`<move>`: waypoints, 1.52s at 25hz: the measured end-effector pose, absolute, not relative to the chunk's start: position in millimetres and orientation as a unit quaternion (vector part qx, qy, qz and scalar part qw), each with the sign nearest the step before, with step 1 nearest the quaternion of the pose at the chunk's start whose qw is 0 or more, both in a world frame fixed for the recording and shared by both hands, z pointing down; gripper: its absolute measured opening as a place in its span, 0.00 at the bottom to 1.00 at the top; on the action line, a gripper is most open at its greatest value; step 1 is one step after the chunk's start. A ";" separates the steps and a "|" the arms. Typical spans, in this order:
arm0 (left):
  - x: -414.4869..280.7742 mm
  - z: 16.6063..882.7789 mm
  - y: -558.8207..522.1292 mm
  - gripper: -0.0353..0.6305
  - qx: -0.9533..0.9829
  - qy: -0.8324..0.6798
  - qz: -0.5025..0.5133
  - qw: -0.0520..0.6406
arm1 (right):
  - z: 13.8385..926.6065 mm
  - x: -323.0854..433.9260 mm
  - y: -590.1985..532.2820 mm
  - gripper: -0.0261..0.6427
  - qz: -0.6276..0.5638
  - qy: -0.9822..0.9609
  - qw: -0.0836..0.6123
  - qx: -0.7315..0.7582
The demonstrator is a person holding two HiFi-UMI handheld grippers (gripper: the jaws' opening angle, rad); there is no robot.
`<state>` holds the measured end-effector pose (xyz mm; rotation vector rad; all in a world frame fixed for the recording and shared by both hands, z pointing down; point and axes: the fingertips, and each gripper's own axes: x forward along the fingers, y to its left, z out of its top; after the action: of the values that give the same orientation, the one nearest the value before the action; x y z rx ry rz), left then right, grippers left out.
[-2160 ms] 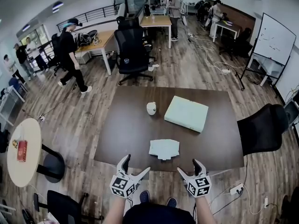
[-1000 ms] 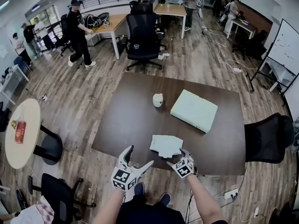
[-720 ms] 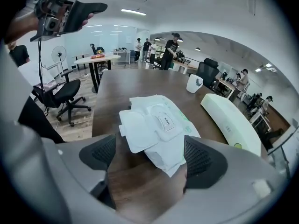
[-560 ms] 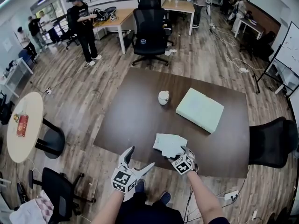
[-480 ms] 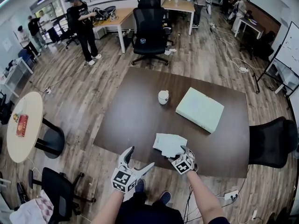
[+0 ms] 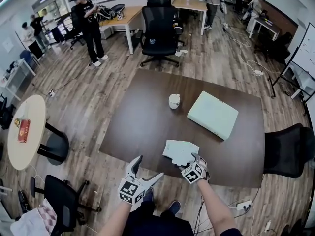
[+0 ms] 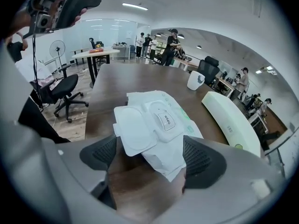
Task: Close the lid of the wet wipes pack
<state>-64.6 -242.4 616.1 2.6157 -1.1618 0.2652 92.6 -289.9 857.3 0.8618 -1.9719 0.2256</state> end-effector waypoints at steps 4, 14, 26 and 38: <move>-79.5 621.1 -244.0 0.77 0.896 -0.412 0.089 0.140 | 853.2 93.9 -291.6 0.72 0.105 -0.805 0.455 0.365; -82.5 627.3 -235.7 0.77 0.894 -0.415 0.092 0.146 | 823.0 105.3 -317.2 0.71 0.155 -0.813 0.379 0.414; -72.9 628.6 -235.1 0.77 0.897 -0.408 0.100 0.139 | 827.5 120.0 -354.6 0.66 0.255 -0.776 0.307 0.488; -75.4 631.9 -232.6 0.77 0.894 -0.413 0.101 0.143 | 840.1 132.9 -381.2 0.66 0.281 -0.737 0.329 0.519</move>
<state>-75.4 -232.6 631.9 2.5770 -1.1909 0.2926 132.9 -381.2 840.1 1.3580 -1.9274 0.7363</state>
